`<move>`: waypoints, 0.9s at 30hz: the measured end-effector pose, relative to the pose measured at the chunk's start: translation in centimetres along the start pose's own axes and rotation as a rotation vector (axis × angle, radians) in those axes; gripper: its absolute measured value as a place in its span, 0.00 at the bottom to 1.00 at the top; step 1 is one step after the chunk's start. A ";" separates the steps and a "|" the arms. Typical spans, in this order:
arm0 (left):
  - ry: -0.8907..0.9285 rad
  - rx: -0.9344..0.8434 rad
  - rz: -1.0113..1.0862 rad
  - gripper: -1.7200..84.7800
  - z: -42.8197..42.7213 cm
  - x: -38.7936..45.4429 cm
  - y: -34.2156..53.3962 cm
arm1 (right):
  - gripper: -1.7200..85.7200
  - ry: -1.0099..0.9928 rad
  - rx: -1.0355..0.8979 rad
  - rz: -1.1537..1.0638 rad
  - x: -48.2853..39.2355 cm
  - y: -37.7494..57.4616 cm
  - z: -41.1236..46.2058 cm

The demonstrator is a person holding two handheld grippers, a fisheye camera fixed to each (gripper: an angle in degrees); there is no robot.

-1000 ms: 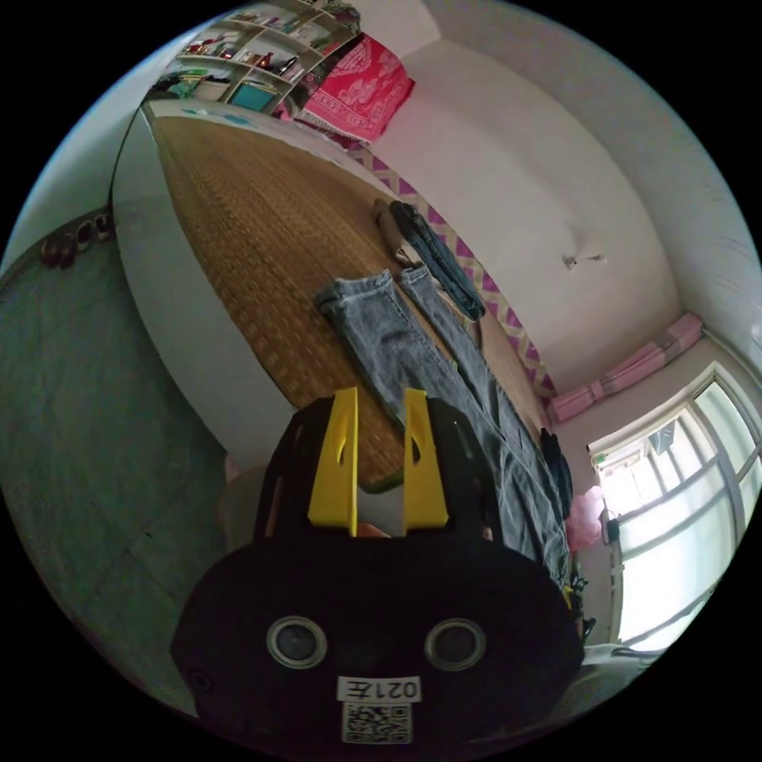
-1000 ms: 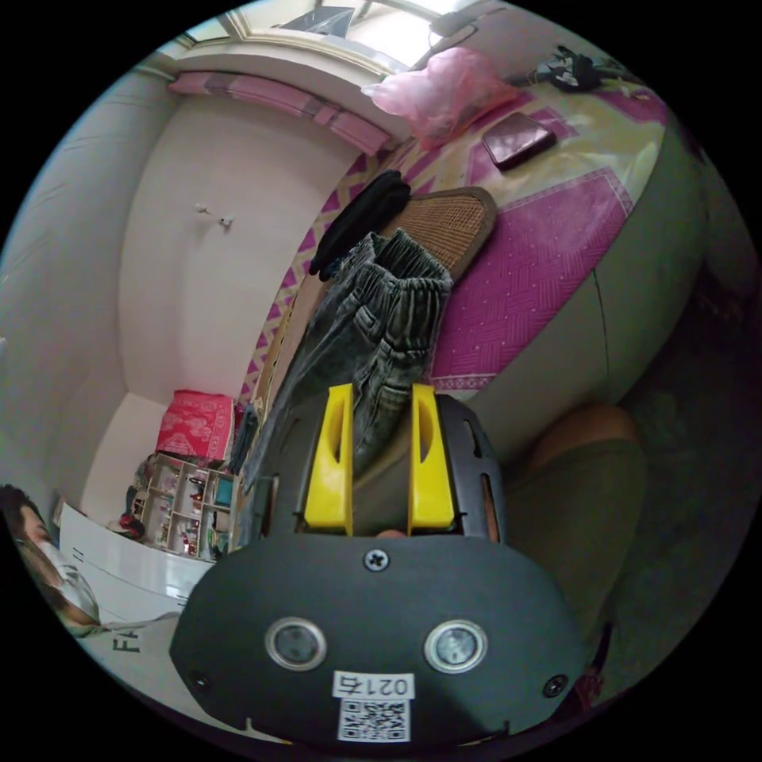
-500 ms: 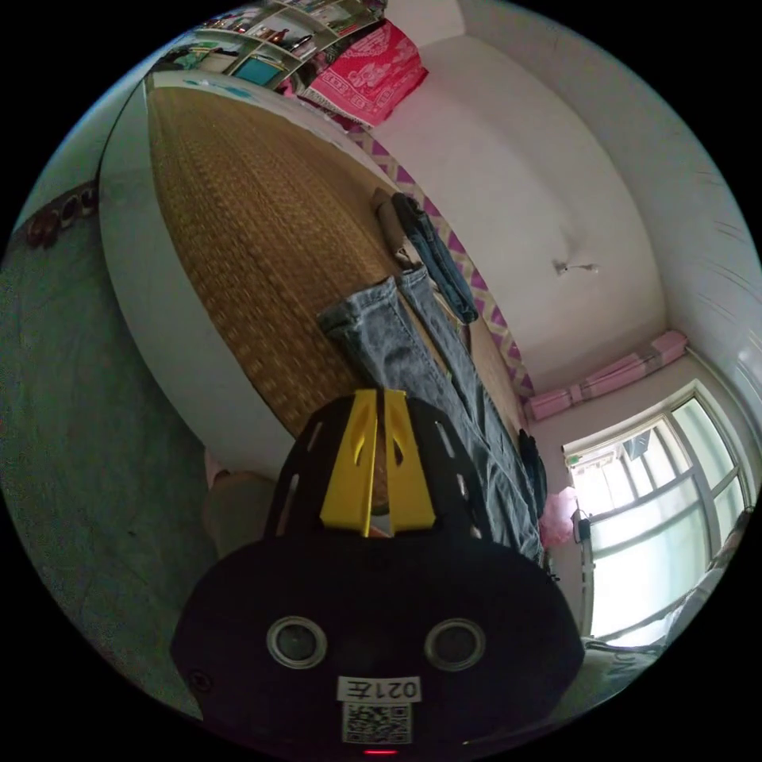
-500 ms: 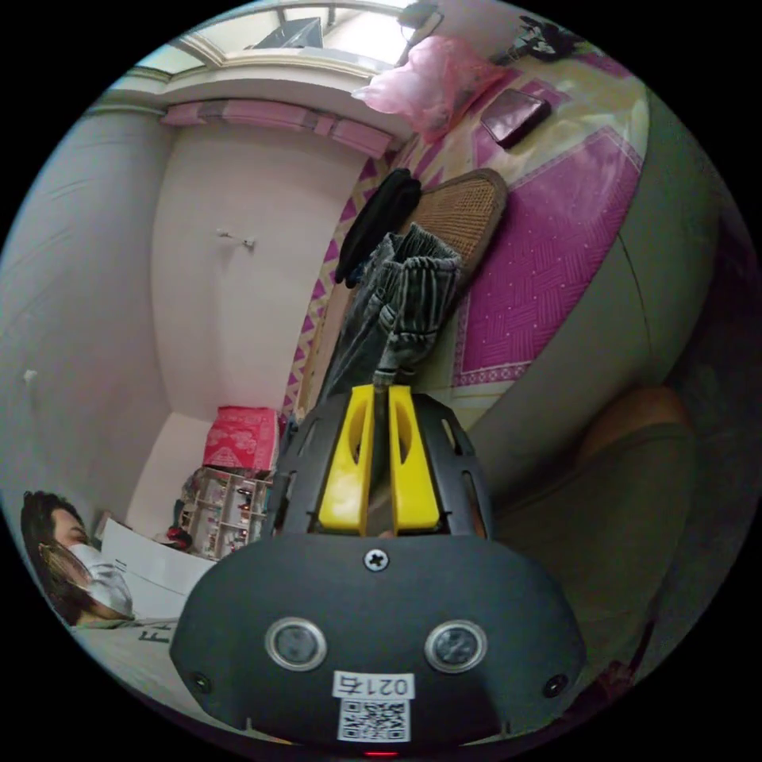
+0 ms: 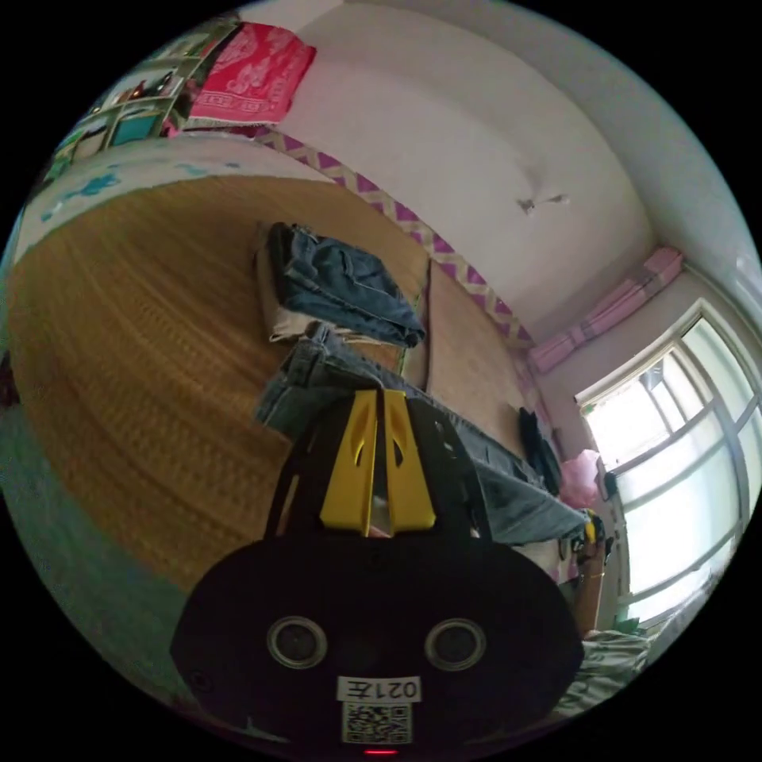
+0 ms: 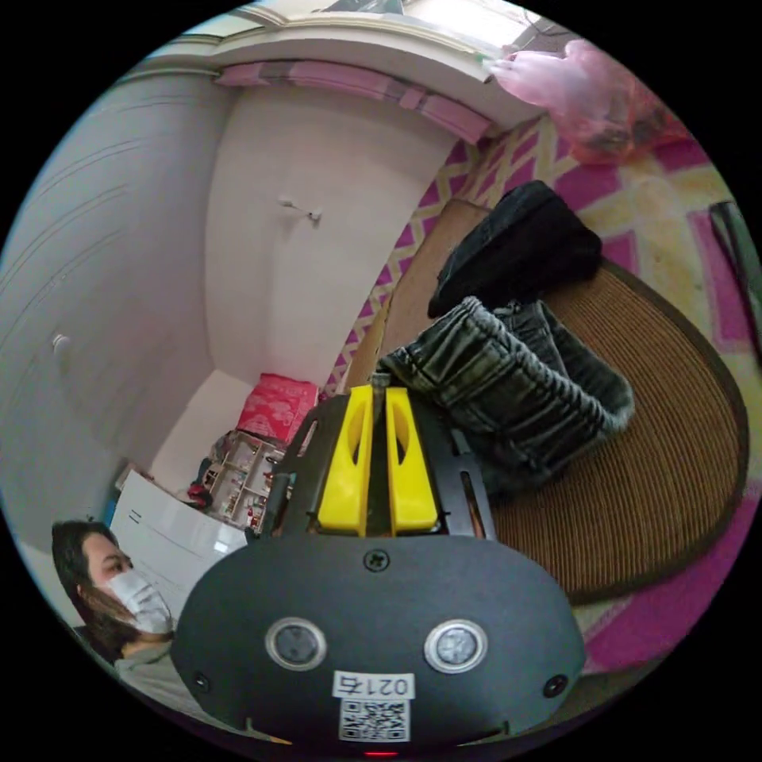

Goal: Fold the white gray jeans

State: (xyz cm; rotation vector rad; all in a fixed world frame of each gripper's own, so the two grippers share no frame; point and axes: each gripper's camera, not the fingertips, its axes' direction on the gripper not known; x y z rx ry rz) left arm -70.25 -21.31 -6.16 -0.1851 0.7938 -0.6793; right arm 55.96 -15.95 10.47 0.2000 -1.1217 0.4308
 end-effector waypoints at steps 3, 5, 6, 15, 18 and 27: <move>-0.072 -0.070 0.008 0.01 8.3 1.4 -4.2 | 0.04 0.062 -0.021 0.069 2.7 -3.9 6.9; -0.126 -0.098 0.037 0.02 13.1 1.7 -5.4 | 0.05 0.106 -0.034 0.092 4.8 -5.3 10.7; -0.200 -0.114 0.070 0.02 15.7 1.8 -5.7 | 0.06 0.126 -0.053 0.111 6.2 -5.7 12.8; -0.137 0.098 0.365 0.06 15.9 4.2 -1.0 | 0.05 0.201 -0.240 -0.398 -2.2 3.3 18.1; -0.181 0.204 0.341 0.04 15.7 4.3 0.5 | 0.04 0.351 -0.383 -0.660 -6.8 11.0 23.2; -0.427 -0.148 0.296 0.02 24.5 -1.6 -1.7 | 0.02 0.670 -0.535 -0.912 -8.0 24.2 34.7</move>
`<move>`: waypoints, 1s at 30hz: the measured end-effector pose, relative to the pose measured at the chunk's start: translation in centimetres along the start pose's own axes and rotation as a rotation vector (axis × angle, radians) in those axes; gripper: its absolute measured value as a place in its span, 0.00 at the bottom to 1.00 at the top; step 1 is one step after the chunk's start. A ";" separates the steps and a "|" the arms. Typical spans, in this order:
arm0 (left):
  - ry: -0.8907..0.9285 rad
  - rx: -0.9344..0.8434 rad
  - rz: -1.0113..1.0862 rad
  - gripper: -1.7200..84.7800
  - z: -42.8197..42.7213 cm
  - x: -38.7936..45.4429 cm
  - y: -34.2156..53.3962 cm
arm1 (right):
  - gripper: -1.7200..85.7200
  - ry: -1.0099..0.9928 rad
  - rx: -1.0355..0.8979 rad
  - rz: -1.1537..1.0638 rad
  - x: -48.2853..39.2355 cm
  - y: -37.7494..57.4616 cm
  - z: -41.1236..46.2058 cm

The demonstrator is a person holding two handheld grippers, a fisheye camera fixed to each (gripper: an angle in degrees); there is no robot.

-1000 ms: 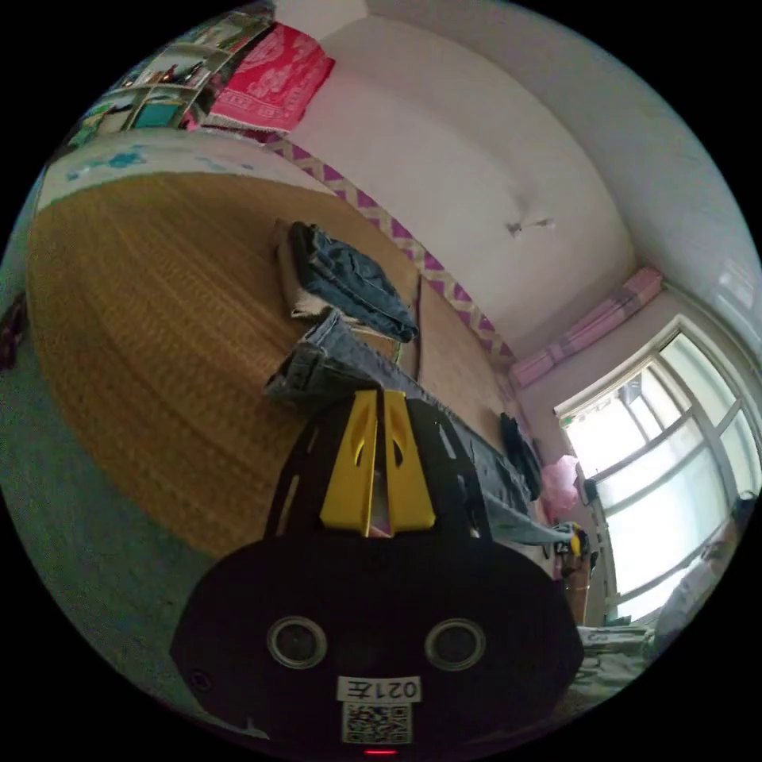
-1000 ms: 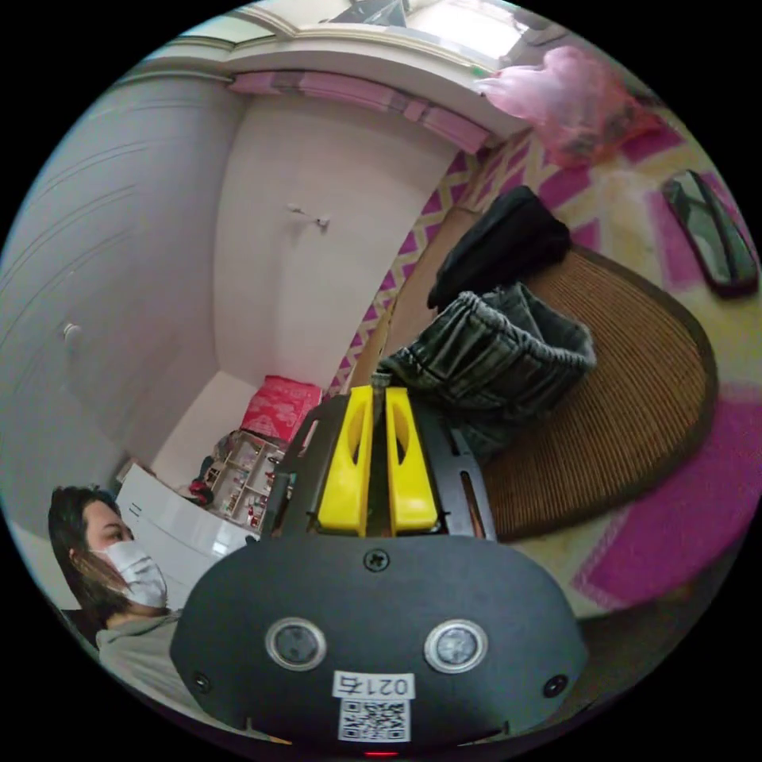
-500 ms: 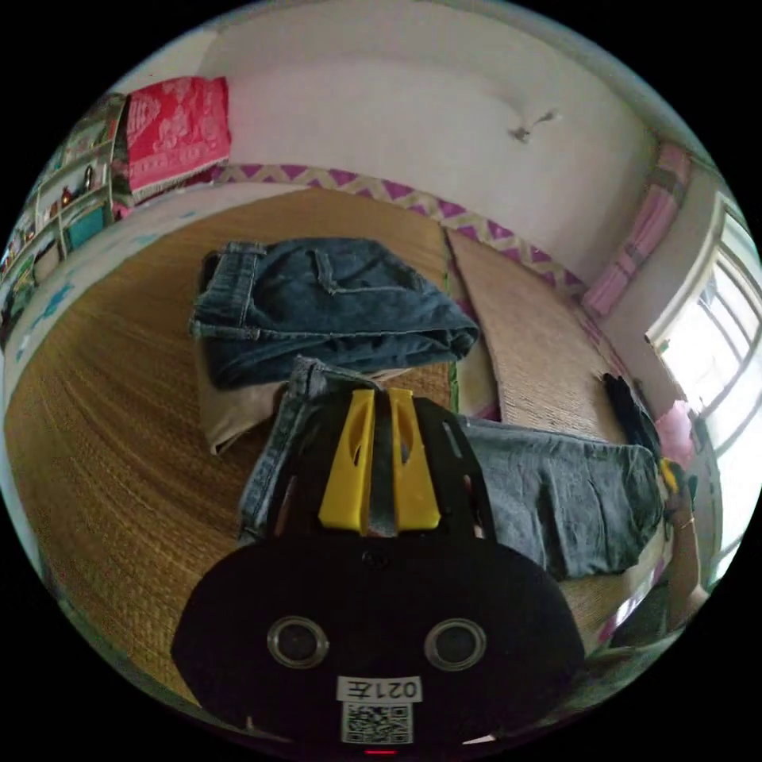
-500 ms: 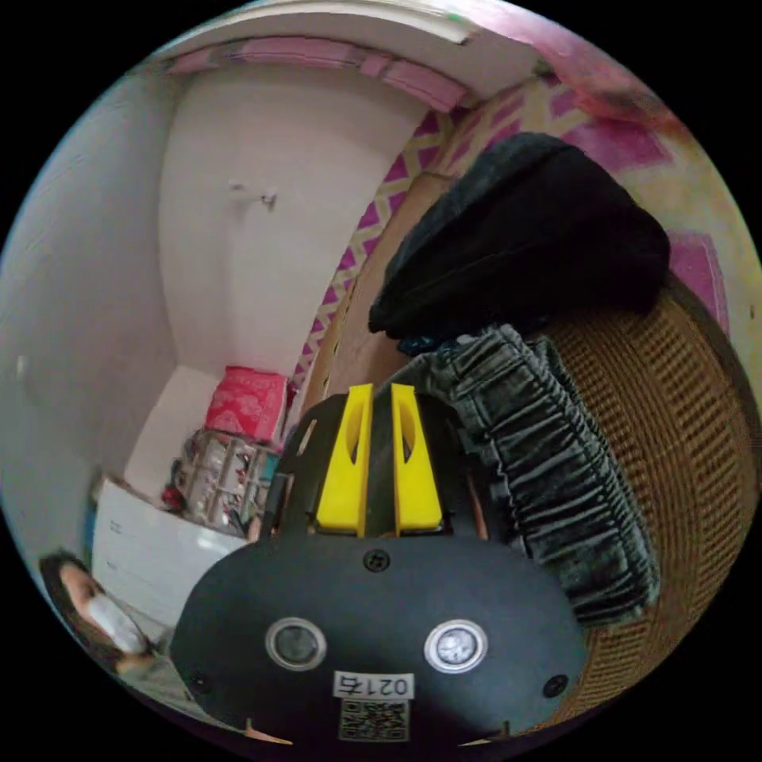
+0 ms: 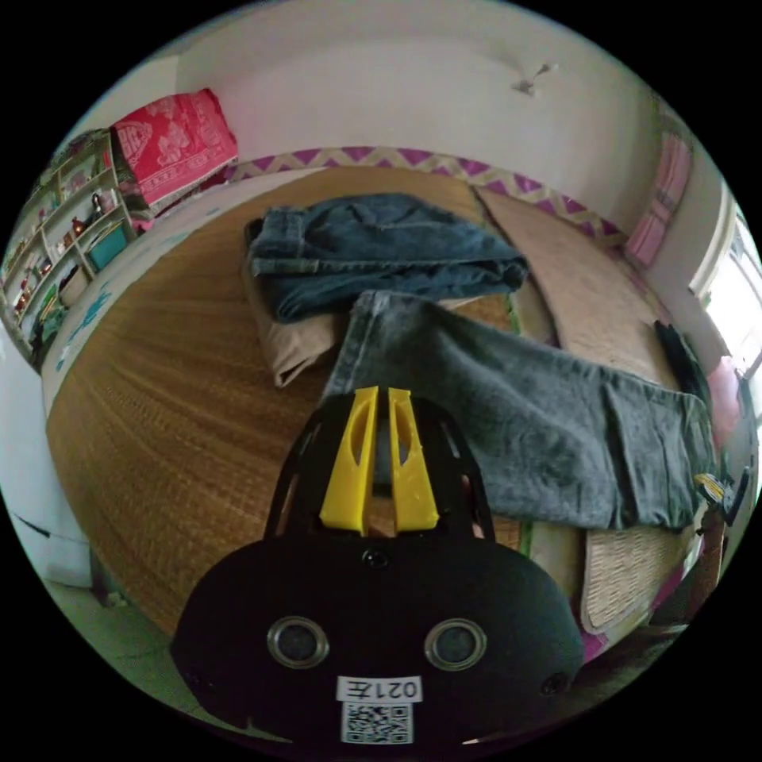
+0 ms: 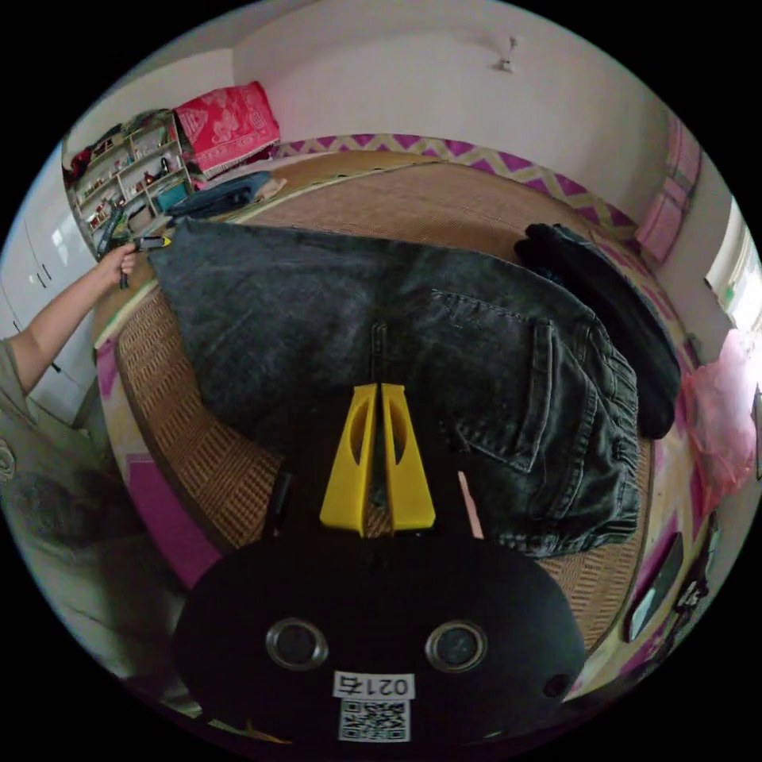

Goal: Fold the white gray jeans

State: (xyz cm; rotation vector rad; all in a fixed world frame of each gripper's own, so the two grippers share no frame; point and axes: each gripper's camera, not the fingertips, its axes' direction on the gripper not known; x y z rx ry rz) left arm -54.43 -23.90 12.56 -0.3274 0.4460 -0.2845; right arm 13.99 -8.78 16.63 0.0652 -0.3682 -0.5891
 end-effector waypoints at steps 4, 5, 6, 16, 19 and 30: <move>-0.005 -0.001 0.014 0.02 0.4 -0.8 0.9 | 0.02 0.068 -0.005 -0.038 -3.0 -0.4 1.3; -0.014 0.001 0.023 0.01 0.5 -1.0 1.0 | 0.02 0.088 -0.007 -0.050 -3.8 -0.5 1.7; -0.033 0.019 0.009 0.01 0.4 -1.4 1.2 | 0.02 0.105 -0.010 -0.059 -4.6 -0.6 2.1; 0.447 0.129 -0.441 0.13 0.0 -8.7 7.1 | 0.02 0.076 -0.007 -0.039 -6.5 -0.9 4.0; 0.517 0.045 -0.562 0.15 2.6 -9.1 7.8 | 0.02 0.075 -0.007 -0.038 -6.8 -0.9 4.4; 0.534 0.051 -0.686 0.16 4.7 -9.4 9.8 | 0.02 0.076 -0.007 -0.029 -6.7 -0.3 4.9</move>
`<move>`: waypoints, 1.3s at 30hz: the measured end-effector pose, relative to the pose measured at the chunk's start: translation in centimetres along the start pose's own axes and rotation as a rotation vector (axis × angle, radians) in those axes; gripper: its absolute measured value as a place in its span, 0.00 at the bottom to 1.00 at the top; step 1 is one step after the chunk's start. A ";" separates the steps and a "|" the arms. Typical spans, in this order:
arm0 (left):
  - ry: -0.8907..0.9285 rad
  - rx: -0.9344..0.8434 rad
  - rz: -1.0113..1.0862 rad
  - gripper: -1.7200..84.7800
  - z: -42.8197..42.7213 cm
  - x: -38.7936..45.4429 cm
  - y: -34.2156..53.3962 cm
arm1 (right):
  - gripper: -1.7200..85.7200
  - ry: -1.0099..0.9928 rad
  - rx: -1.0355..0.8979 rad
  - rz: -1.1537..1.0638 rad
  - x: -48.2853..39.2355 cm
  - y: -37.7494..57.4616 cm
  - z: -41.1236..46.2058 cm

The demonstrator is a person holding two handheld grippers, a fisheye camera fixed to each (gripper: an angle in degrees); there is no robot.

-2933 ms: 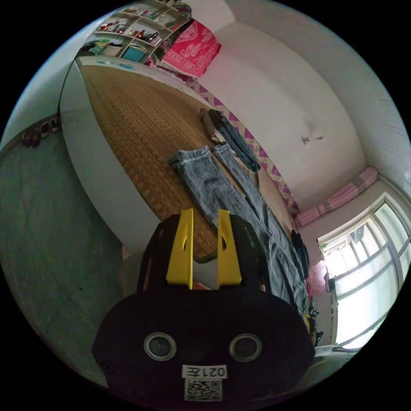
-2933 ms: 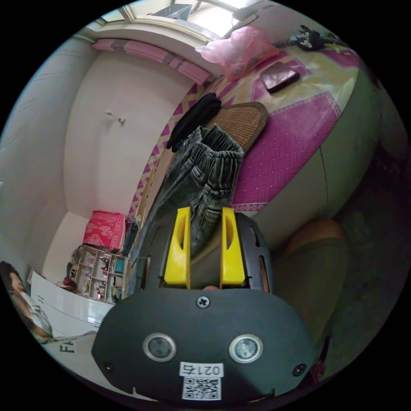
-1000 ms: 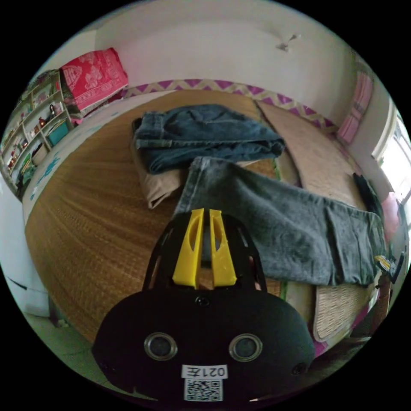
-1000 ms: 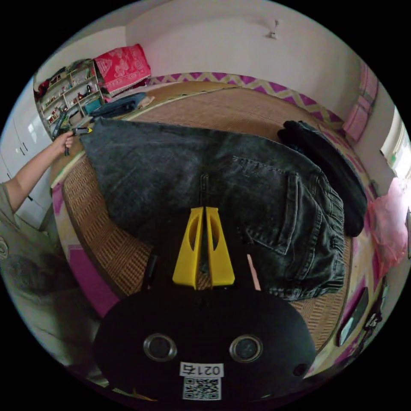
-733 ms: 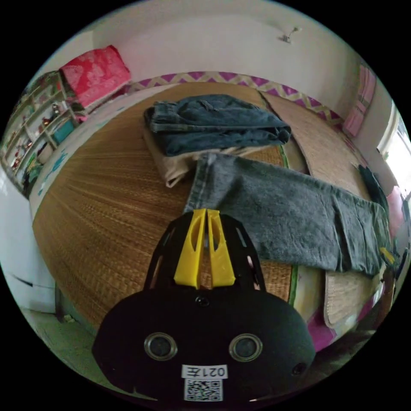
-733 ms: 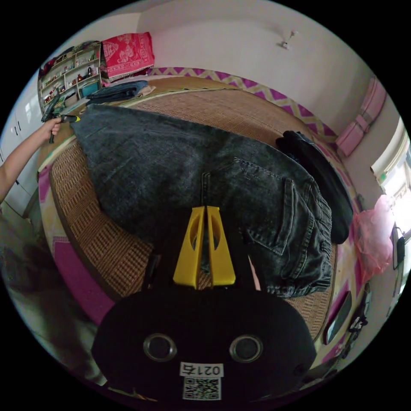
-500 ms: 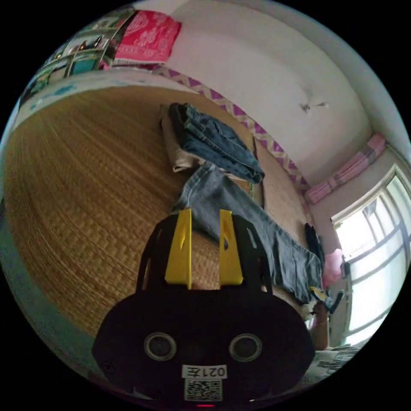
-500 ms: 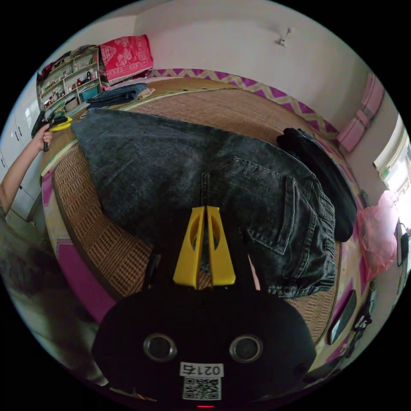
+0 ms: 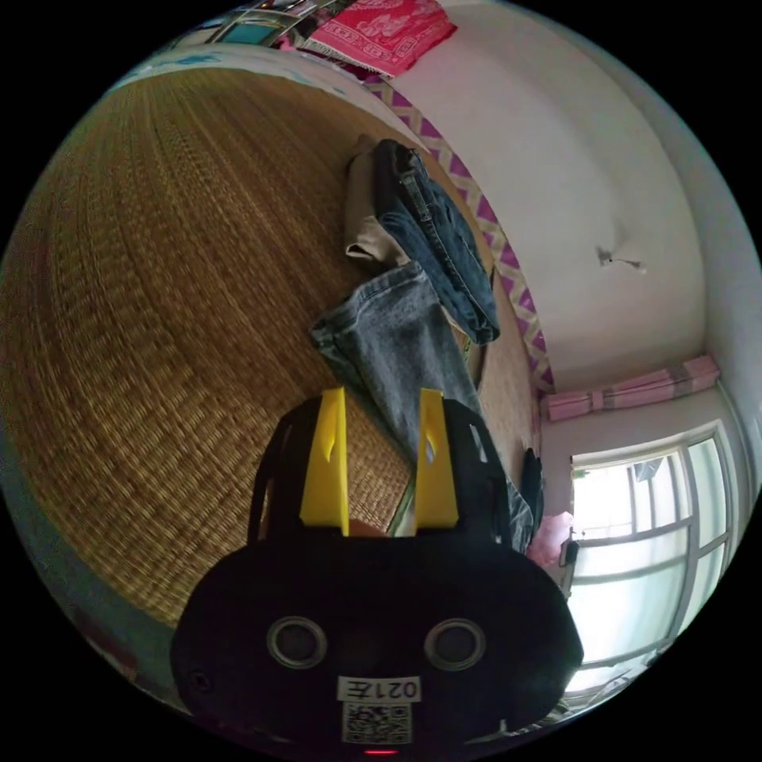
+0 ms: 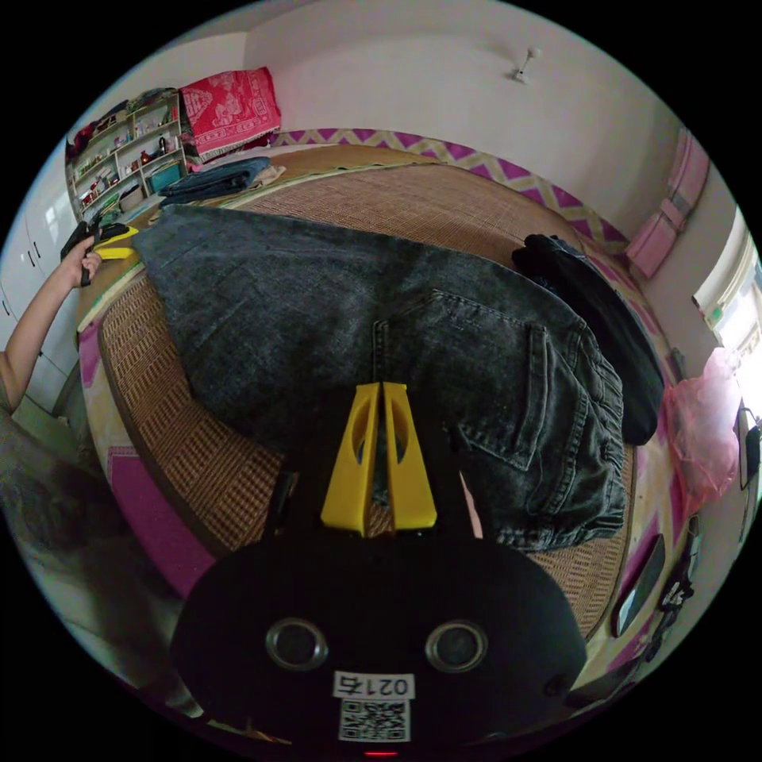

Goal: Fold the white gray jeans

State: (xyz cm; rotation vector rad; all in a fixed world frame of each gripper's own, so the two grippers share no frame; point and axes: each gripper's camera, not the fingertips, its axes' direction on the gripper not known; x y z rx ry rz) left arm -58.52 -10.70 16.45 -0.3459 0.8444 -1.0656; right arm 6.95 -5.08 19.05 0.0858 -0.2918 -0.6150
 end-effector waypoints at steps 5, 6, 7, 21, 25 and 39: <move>0.052 0.038 -0.050 0.13 1.7 -0.9 2.0 | 0.02 0.031 -0.001 -0.015 0.1 0.5 -0.1; 0.066 0.052 -0.077 0.11 2.1 -1.5 2.5 | 0.02 0.039 -0.001 -0.019 0.2 0.7 -0.1; 0.070 0.061 -0.091 0.10 2.2 -1.8 2.9 | 0.02 0.042 -0.002 -0.020 0.3 0.8 -0.2; 0.073 0.264 0.781 0.01 2.6 21.4 24.6 | 0.01 -0.125 0.130 0.172 9.5 5.4 -4.4; 0.023 0.194 1.120 0.01 9.7 30.0 37.9 | 0.01 -0.155 0.229 0.283 12.7 9.6 -8.0; -0.154 -0.155 1.423 0.03 30.3 33.7 64.5 | 0.02 -0.192 0.296 0.501 21.3 23.5 -13.3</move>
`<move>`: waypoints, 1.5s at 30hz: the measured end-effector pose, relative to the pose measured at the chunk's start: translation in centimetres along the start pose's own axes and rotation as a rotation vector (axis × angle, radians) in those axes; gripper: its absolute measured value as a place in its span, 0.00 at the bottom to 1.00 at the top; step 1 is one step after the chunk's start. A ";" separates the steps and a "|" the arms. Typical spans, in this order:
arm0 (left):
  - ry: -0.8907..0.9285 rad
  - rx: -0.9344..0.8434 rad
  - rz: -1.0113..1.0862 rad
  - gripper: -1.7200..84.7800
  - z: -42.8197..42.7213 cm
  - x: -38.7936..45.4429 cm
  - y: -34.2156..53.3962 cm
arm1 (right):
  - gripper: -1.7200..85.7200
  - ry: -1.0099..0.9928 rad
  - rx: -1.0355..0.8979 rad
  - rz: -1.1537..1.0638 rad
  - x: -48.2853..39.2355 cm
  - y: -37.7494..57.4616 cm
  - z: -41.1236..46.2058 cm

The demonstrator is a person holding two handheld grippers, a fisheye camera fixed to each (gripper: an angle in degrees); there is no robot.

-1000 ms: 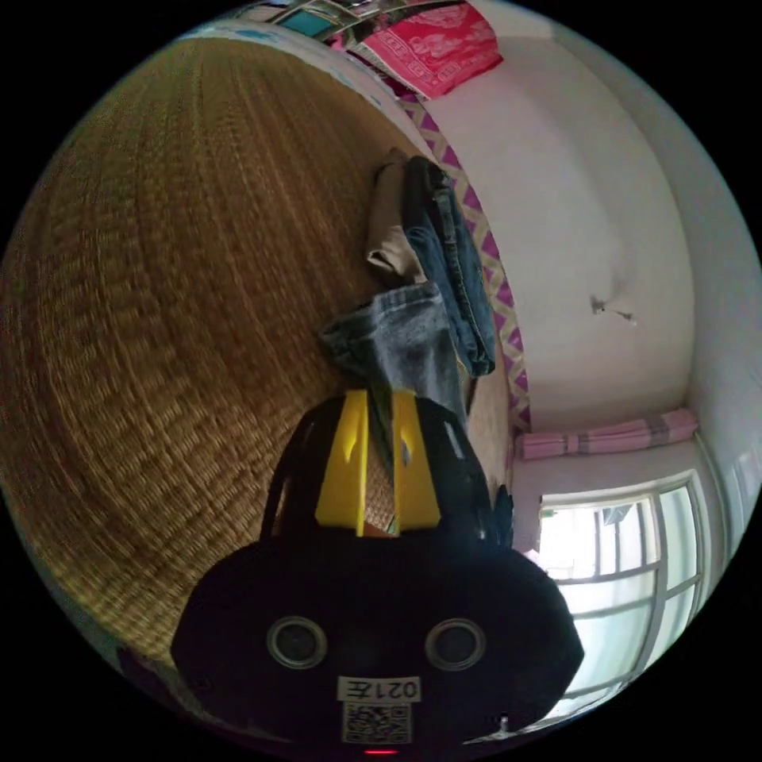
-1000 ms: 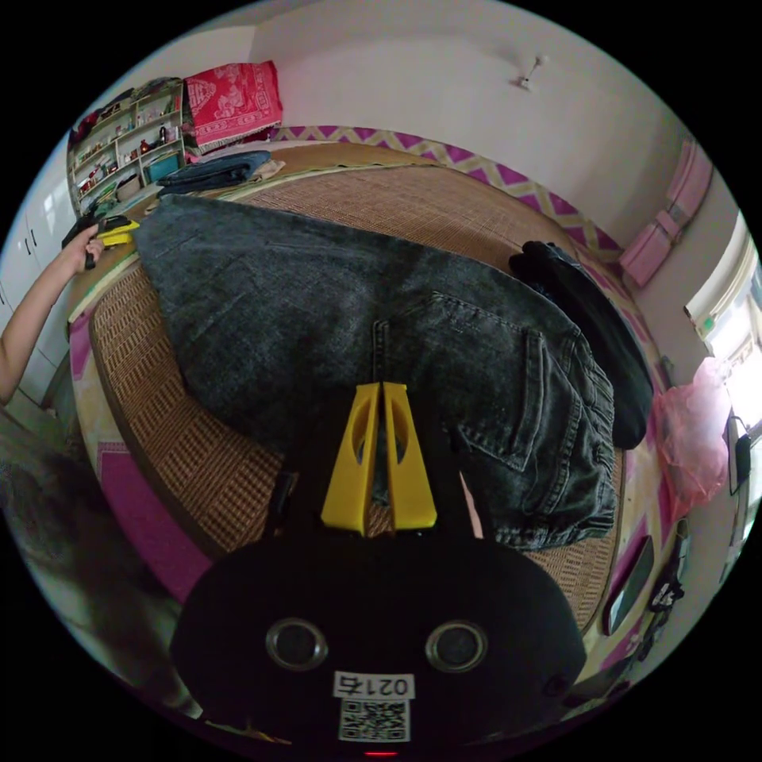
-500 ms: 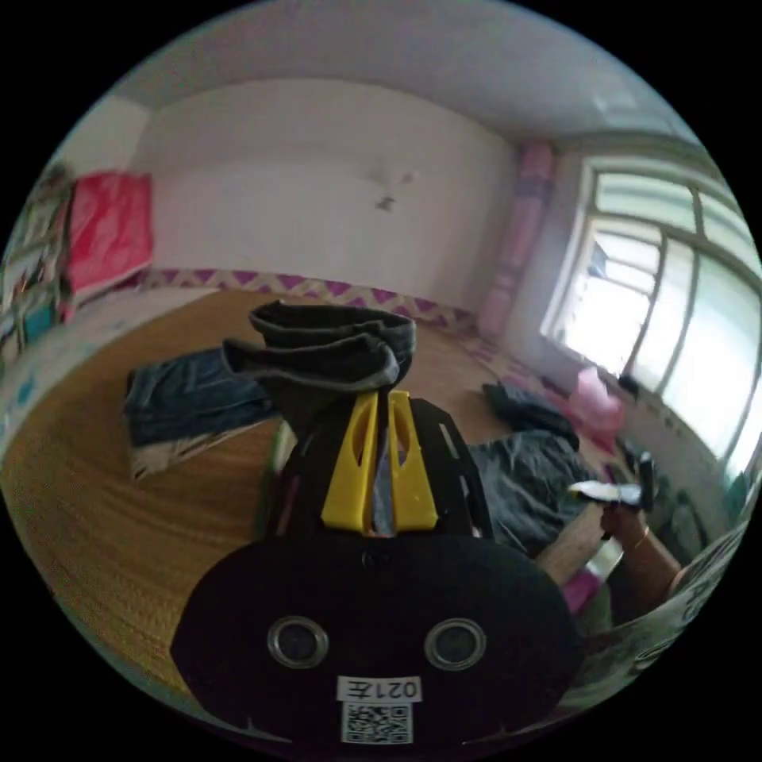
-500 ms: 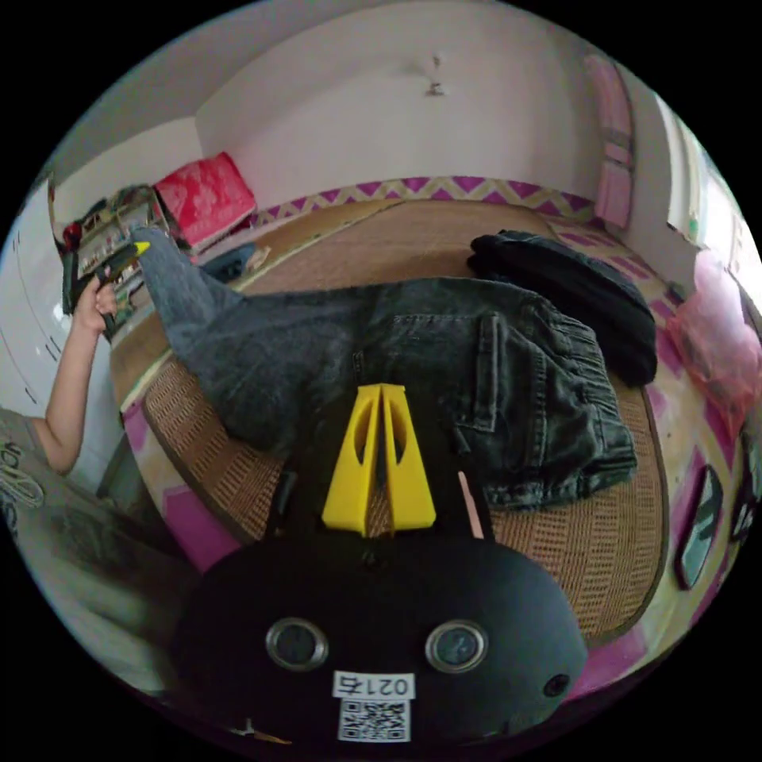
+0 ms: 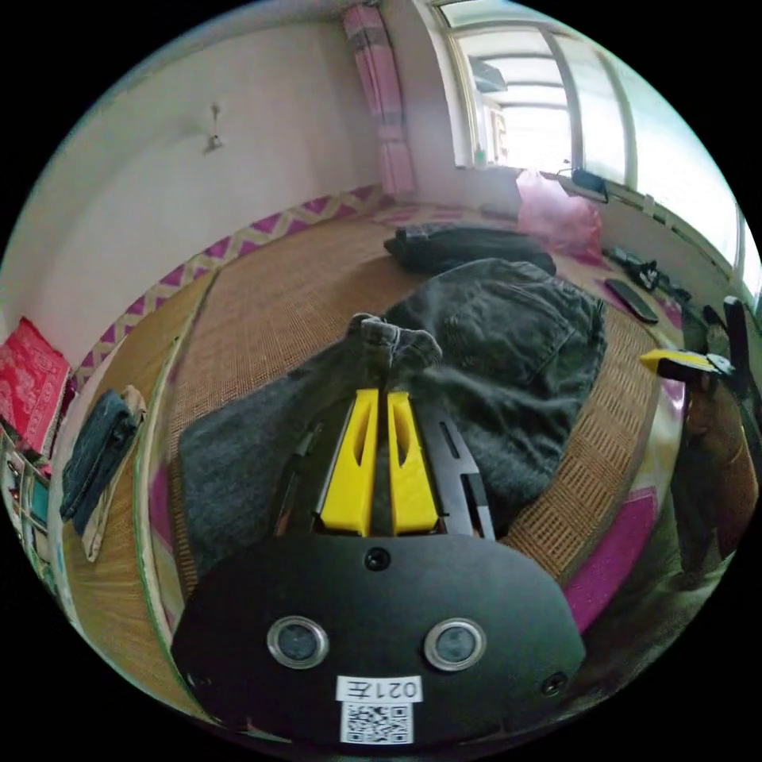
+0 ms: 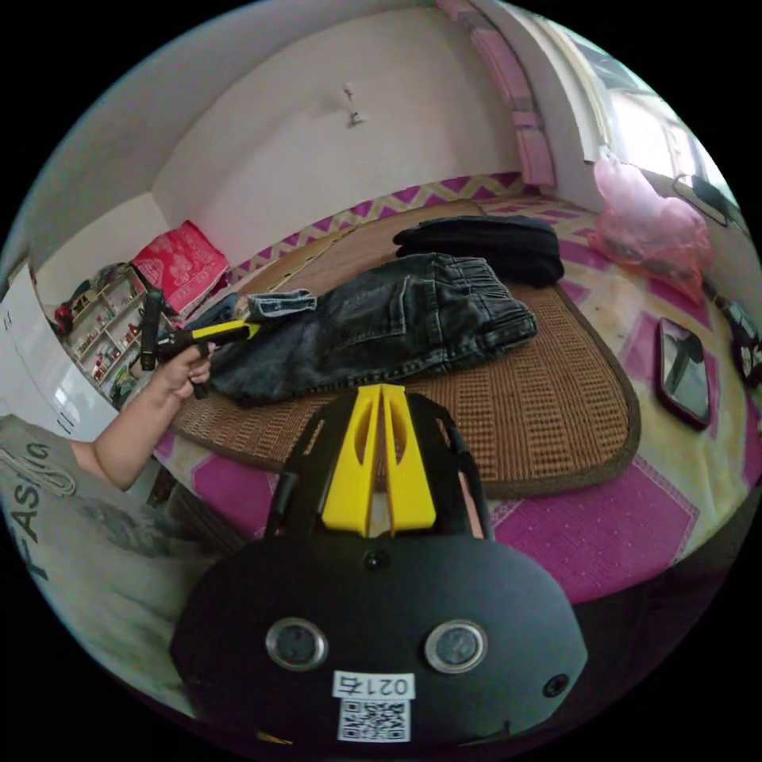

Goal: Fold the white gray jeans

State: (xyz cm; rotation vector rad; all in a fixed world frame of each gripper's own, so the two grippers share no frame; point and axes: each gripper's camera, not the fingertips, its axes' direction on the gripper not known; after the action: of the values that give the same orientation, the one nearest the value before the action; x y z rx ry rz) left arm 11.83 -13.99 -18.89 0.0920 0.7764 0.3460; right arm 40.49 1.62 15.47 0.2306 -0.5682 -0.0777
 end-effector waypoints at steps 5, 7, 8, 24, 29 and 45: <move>0.085 -0.166 0.037 0.10 3.8 2.3 0.5 | 0.10 -0.098 0.012 0.201 5.1 -1.7 0.4; 0.174 -0.109 0.015 0.12 2.9 2.1 0.9 | 0.13 -0.139 0.061 0.360 8.0 -2.2 0.4; 0.227 -0.083 0.007 0.12 2.3 1.9 1.3 | 0.15 -0.152 0.073 0.478 10.0 -2.4 0.6; 0.244 0.046 -0.190 0.02 -3.1 -5.5 12.5 | 0.08 -0.229 0.312 0.669 9.9 -8.7 4.8; 0.266 0.087 -0.255 0.01 -5.2 -9.0 15.8 | 0.08 0.008 0.321 0.054 -10.9 -17.1 4.1; 0.192 0.092 -0.474 0.01 -9.8 -23.1 24.3 | 0.08 0.078 -0.101 -0.781 -52.9 -7.2 42.1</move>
State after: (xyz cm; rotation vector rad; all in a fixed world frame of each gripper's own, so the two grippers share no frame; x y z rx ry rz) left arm -16.95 0.58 -5.36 -0.0414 0.9759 -0.1333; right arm -26.81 -6.33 20.48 0.3452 -0.3680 -0.8481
